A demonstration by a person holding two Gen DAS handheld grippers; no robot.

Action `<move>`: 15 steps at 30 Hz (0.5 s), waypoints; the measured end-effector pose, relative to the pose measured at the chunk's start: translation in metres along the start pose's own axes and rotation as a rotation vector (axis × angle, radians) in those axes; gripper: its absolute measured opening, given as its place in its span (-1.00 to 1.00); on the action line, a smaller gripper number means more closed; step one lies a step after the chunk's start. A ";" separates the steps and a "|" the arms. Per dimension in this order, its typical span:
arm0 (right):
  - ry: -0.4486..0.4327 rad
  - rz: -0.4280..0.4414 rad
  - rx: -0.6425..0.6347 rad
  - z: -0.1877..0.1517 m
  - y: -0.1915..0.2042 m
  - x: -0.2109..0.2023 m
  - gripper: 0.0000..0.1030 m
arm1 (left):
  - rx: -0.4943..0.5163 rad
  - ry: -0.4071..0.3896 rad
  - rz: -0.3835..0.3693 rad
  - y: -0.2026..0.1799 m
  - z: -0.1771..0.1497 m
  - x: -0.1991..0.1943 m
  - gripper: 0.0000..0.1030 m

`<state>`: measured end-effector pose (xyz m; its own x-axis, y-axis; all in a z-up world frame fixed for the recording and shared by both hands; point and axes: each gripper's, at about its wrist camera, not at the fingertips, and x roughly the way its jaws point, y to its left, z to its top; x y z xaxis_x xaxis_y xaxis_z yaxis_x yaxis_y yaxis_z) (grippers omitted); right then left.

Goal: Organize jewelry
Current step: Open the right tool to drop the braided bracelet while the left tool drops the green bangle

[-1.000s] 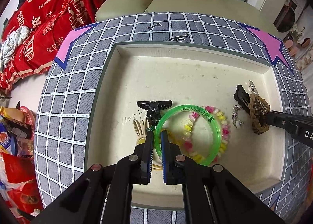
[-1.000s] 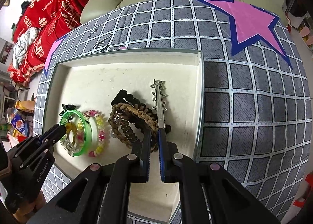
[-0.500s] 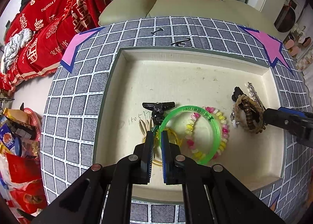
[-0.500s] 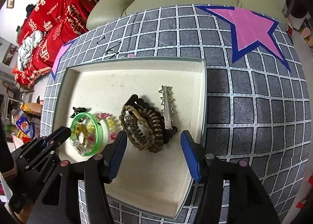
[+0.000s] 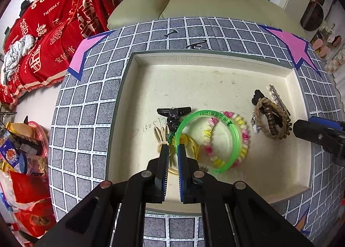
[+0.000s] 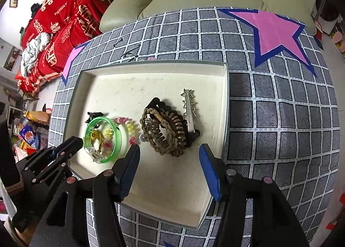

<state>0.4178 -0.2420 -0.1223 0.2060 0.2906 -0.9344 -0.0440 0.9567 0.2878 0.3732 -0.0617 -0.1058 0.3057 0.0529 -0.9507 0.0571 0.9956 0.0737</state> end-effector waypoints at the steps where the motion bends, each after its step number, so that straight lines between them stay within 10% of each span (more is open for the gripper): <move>1: -0.001 -0.001 -0.001 -0.001 0.000 -0.001 0.18 | -0.001 -0.001 -0.001 0.000 0.000 -0.001 -0.69; 15: -0.016 -0.022 -0.011 -0.003 0.005 -0.013 0.44 | -0.044 0.008 -0.031 0.013 -0.002 -0.011 -0.69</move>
<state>0.4116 -0.2405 -0.1091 0.2230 0.2693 -0.9369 -0.0499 0.9630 0.2649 0.3684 -0.0488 -0.0950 0.2966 0.0221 -0.9547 0.0246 0.9992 0.0308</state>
